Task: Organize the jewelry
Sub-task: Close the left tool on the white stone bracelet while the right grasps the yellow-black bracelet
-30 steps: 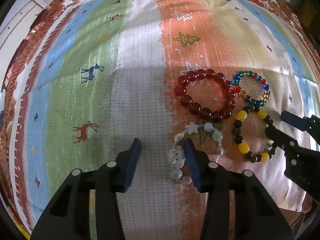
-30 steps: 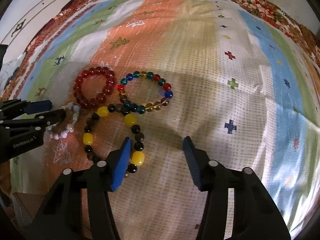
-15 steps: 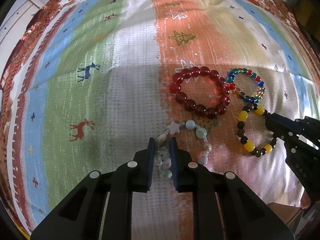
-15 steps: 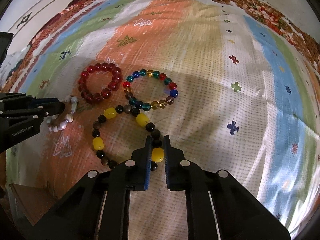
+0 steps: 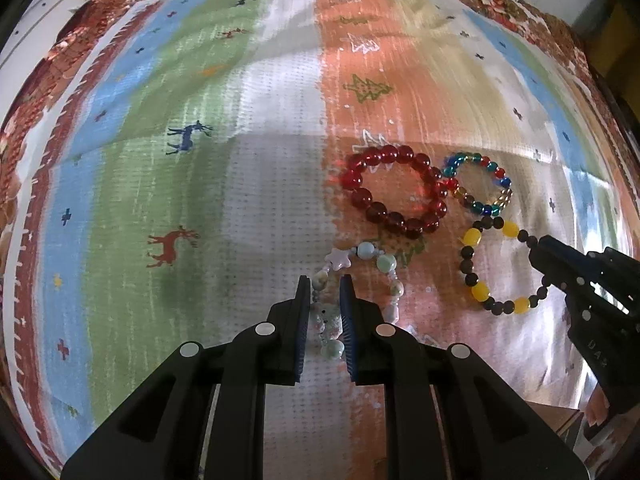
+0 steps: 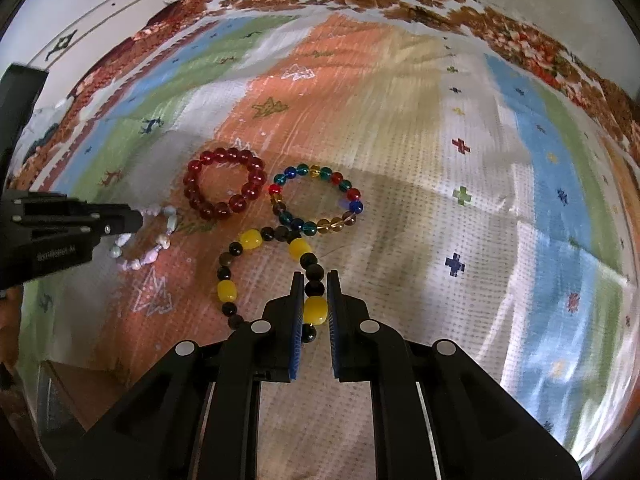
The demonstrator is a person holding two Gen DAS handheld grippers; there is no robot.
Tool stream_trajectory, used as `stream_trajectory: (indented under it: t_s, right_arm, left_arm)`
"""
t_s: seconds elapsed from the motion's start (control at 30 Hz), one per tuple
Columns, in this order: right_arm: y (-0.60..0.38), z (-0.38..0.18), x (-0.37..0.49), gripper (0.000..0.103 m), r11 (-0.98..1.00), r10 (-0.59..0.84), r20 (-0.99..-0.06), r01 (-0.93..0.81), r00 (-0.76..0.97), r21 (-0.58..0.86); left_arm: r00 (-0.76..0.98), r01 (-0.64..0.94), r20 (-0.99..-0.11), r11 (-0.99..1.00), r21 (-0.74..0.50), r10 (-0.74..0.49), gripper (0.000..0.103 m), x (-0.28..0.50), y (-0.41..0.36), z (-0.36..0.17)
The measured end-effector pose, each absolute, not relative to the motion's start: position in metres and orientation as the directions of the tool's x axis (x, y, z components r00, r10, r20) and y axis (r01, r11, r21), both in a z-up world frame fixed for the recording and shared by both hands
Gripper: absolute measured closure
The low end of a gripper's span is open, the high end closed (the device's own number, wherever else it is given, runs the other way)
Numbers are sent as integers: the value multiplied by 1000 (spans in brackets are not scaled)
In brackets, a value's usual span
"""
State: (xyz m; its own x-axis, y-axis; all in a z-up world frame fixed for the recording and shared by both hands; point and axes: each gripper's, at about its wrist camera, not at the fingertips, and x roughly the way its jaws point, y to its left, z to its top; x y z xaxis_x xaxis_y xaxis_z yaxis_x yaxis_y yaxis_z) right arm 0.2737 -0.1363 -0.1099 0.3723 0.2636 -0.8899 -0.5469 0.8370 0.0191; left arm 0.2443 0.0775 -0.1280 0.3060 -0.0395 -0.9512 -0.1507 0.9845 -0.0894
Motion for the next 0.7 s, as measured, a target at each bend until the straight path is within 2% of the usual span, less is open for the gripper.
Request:
stream_trajectory:
  t_s: [0.7]
  right_arm:
    - [-145,-71,248,91,836,309,-847,-547,433,25]
  left_arm:
    - [420,-173,-905,972,-156,-70,89,219,70,-85]
